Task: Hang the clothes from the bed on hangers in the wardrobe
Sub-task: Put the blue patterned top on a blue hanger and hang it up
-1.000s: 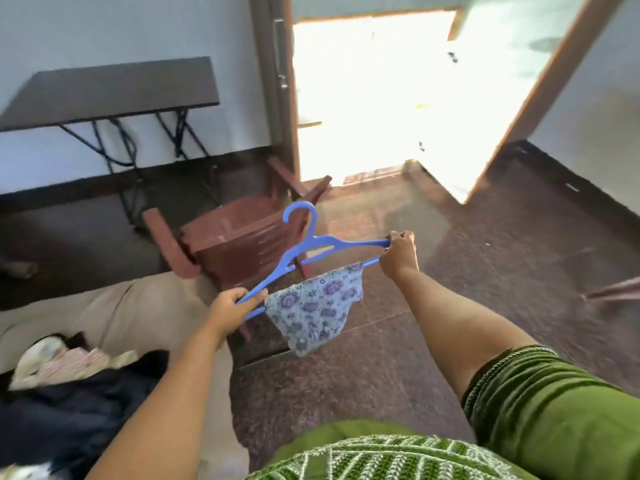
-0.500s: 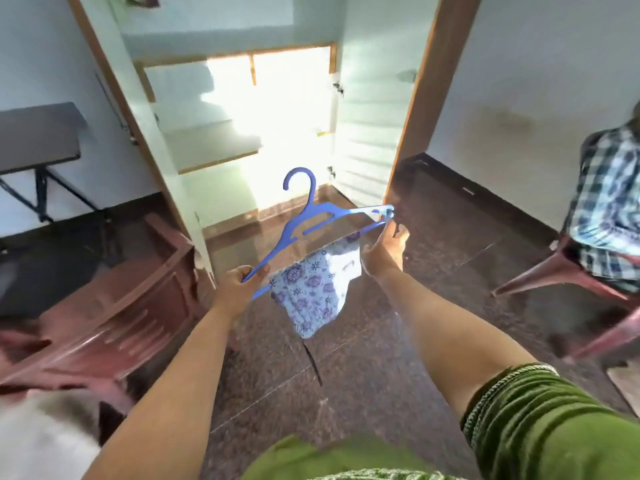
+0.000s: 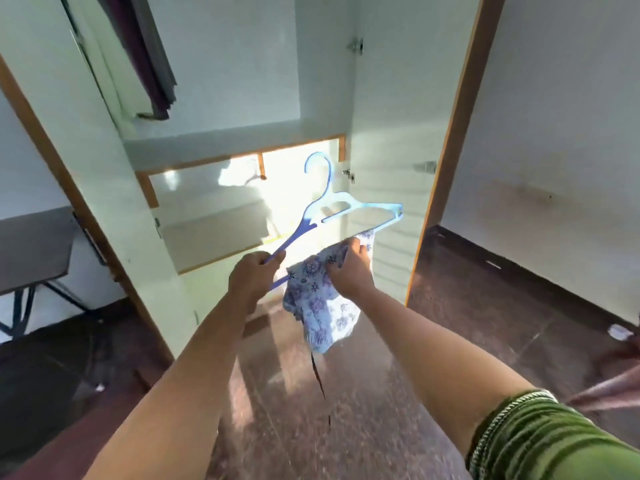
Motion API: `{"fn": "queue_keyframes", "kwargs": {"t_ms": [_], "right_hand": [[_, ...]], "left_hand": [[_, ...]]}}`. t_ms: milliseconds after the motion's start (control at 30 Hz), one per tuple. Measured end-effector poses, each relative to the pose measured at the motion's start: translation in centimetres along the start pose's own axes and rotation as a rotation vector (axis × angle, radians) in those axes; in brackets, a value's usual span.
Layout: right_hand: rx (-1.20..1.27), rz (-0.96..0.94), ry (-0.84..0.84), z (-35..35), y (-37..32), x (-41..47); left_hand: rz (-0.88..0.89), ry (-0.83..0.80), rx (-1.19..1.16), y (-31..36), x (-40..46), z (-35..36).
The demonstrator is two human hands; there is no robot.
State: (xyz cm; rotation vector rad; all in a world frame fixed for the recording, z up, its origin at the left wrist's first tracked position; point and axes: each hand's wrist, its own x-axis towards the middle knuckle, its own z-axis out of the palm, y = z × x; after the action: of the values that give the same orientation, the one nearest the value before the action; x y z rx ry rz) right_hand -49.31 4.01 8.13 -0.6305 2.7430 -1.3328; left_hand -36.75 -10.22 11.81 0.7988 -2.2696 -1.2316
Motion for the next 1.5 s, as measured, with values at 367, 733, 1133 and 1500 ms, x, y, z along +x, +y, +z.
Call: {"fn": "queue_keyframes", "kwargs": {"t_ms": [367, 733, 1133, 1500], "right_hand": [[0.153, -0.460, 0.101, 5.6, -15.7, 23.3], [0.178, -0.951, 0.163, 8.2, -32.5, 49.8], [0.060, -1.160, 0.227, 13.0, -52.8, 71.3], [0.218, -1.228, 0.251, 13.9, -70.8, 84.4]], "left_hand": [[0.049, 0.161, -0.266, 9.3, 25.4, -5.2], [0.145, 0.201, -0.582, 21.9, 49.5, -13.5], [0.322, 0.470, -0.370, 29.3, 69.7, -24.9], [0.656, 0.794, 0.110, 35.3, 86.1, -38.1]]}}
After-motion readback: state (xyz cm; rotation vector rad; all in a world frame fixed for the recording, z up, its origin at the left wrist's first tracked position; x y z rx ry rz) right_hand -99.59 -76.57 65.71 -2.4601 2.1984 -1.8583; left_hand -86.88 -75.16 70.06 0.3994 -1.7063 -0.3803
